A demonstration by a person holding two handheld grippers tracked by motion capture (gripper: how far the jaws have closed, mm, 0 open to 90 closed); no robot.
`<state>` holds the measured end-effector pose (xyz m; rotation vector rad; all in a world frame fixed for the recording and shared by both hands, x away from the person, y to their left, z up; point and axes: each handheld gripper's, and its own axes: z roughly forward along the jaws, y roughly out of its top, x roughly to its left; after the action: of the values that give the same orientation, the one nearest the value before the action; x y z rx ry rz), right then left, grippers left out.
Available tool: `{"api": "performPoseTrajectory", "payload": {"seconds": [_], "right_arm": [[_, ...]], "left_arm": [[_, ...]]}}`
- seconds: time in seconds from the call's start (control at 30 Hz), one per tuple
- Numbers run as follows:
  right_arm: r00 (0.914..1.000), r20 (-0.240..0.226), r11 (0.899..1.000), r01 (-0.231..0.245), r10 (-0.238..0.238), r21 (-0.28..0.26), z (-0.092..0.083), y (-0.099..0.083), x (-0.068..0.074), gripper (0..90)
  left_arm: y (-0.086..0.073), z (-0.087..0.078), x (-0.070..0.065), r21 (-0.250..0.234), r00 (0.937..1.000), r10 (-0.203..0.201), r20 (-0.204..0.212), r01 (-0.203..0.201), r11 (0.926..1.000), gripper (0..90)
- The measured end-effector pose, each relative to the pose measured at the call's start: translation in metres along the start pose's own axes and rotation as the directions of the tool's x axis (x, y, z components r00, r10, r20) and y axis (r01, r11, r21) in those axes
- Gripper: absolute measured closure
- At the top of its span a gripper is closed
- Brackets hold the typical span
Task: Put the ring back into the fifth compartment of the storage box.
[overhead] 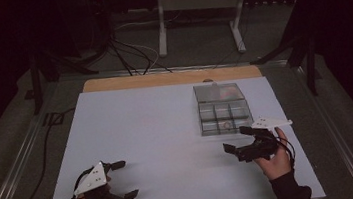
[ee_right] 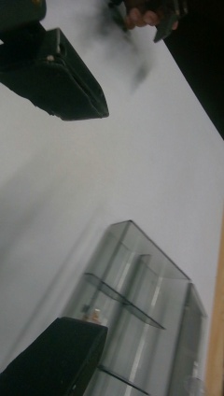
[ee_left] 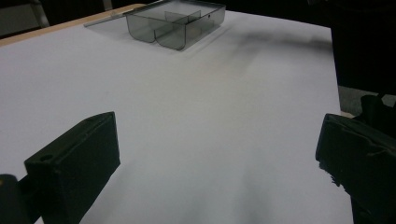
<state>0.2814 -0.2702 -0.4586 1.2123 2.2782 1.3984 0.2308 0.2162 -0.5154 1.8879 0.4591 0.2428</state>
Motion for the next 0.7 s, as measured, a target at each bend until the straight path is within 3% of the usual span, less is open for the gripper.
{"api": "performPoseTrajectory", "payload": {"seconds": [0.27,0.47,0.57,0.7], "right_arm": [[0.9993,-0.033,0.999,-0.02,0.021,0.026,-0.005,-0.028,-0.001,0.0],[0.9986,-0.029,0.998,-0.043,0.045,0.051,-0.009,-0.046,-0.003,0.0],[0.9981,-0.015,0.997,-0.059,0.06,0.05,-0.017,-0.056,-0.007,0.0],[0.9983,0.042,0.998,-0.043,0.041,0.035,-0.023,-0.063,-0.011,0.0]], "left_arm": [[0.001,0.002,0.001,-0.002,0.9999,0.002,0.013,-0.002,1.0,1.0],[0.001,0.002,0.001,0.003,0.9999,0.002,0.014,-0.002,1.0,1.0],[0.001,0.002,0.001,0.0,0.9999,0.001,0.015,-0.001,1.0,1.0],[0.0,0.001,0.002,0.001,0.9998,-0.001,0.018,0.001,1.0,1.0]]}}
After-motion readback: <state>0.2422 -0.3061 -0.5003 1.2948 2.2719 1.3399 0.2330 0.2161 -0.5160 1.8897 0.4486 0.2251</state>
